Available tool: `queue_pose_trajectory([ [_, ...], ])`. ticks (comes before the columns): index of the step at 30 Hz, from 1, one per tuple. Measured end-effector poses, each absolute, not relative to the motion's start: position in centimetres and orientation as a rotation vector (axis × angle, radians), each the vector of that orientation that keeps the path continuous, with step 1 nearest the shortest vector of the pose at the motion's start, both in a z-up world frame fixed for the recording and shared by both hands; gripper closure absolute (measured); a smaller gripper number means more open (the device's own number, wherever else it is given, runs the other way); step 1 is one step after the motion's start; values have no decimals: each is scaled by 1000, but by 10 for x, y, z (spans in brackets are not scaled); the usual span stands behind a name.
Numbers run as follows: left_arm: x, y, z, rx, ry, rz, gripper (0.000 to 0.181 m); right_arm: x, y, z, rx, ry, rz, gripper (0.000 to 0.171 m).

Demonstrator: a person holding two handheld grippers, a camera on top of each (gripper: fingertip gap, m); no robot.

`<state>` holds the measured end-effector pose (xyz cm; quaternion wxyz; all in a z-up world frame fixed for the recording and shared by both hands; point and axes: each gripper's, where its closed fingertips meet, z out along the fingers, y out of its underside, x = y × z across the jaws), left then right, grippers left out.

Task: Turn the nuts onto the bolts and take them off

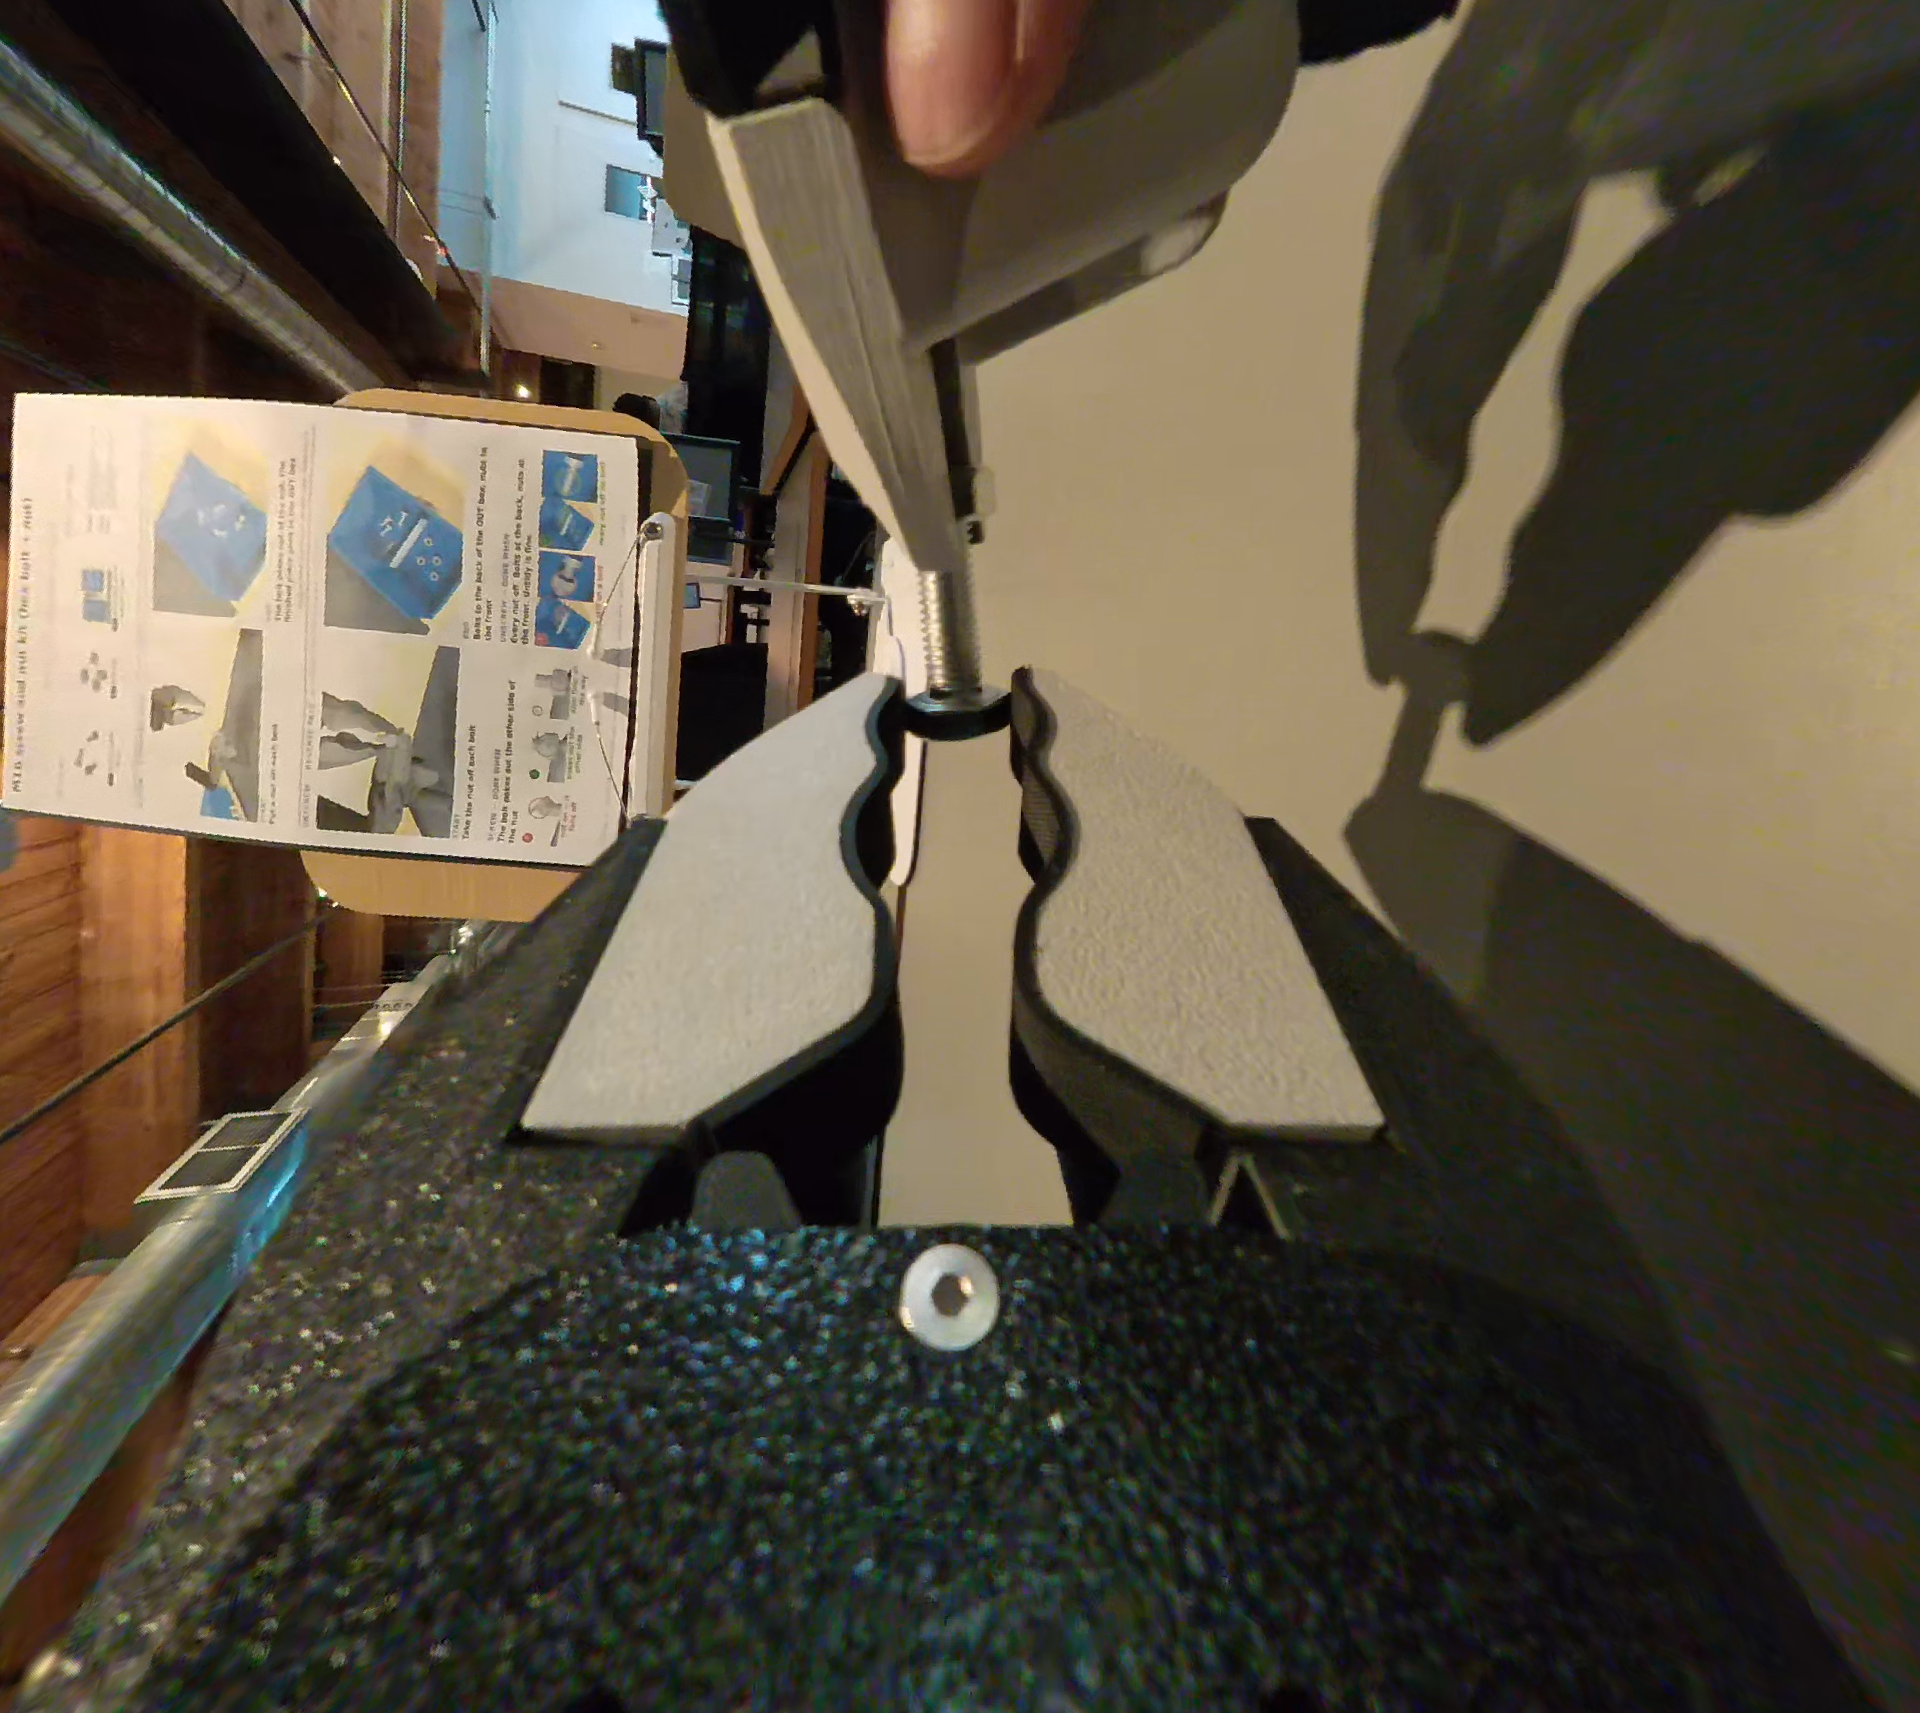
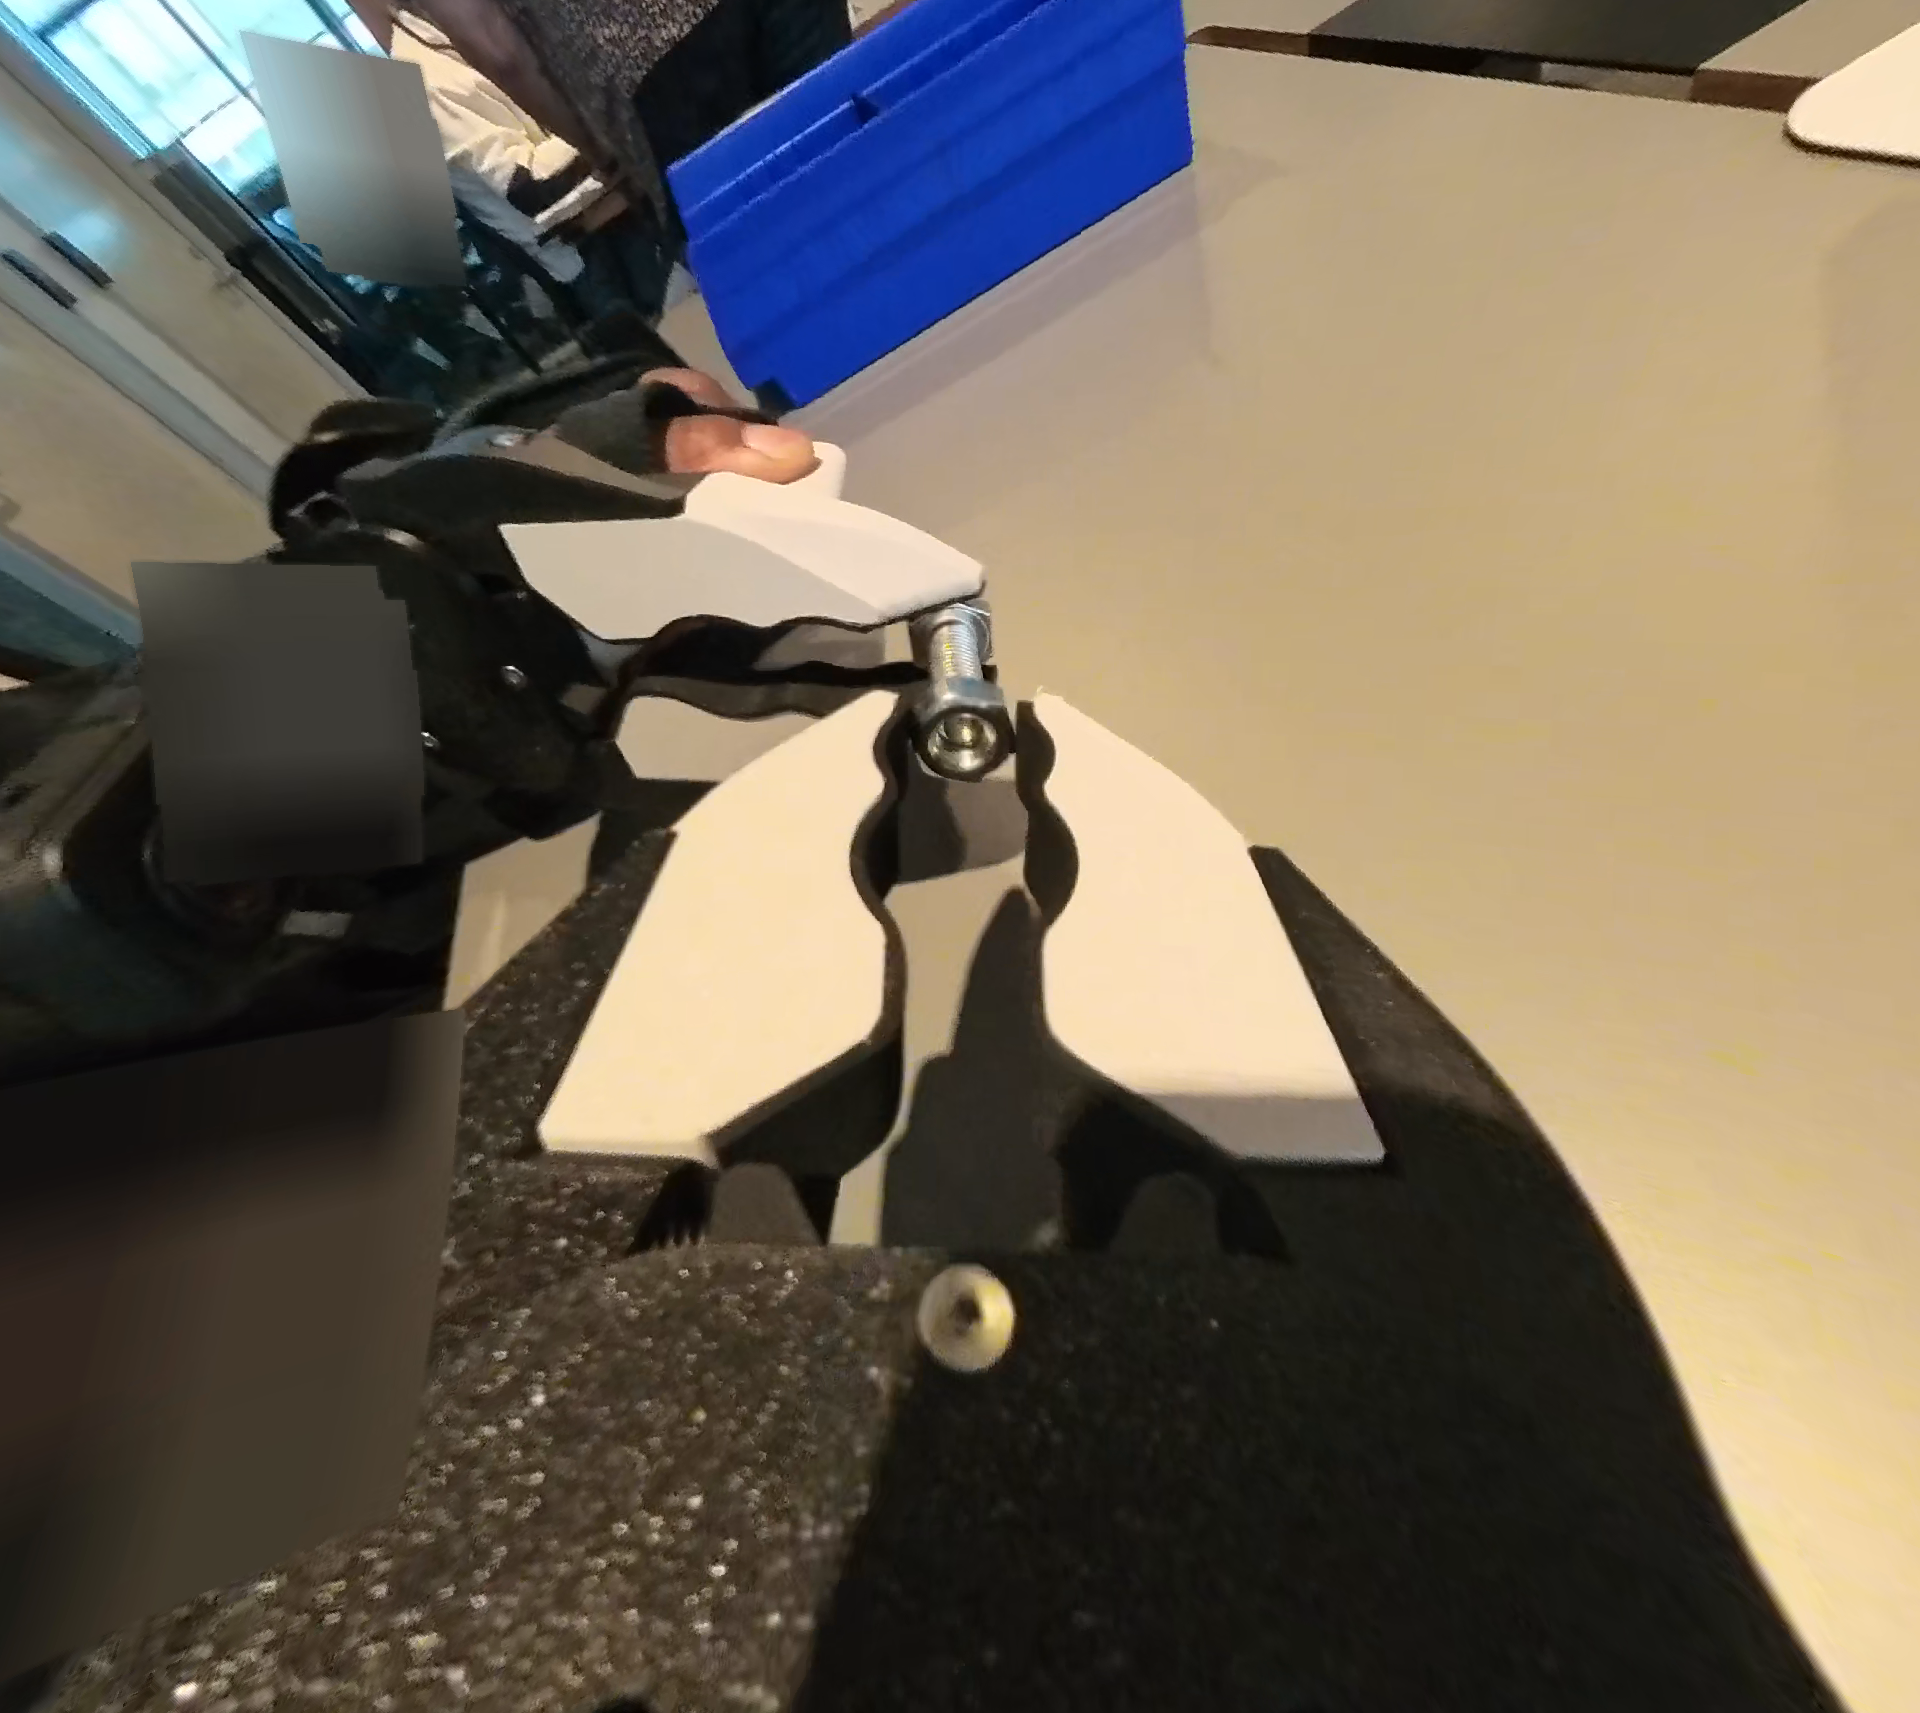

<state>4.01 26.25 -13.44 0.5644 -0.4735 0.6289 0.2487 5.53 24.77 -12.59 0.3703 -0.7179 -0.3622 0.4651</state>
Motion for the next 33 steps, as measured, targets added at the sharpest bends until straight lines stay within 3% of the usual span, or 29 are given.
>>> queue_pose_trajectory([
  [9, 53, 258, -145, -1232, 1469, 347, 162, 50, 244, -130, -1875, -872, 1334, 149],
  [18, 59, 257, -159, -1381, 1447, 62, 162, 50, 249, -120, -1828, -831, 1334, 128],
  [26, 50, 266, -170, -1466, 1438, 25, 162, 114, 284, -98, -1817, -769, 1091, 135],
  [29, 45, 271, -174, -1516, 1424, 4, 162, 142, 295, -115, -1905, -819, 903, 135],
  [33, 27, 288, -180, -1629, 1358, -18, 162, 108, 291, -168, -1955, -1089, 781, 130],
])
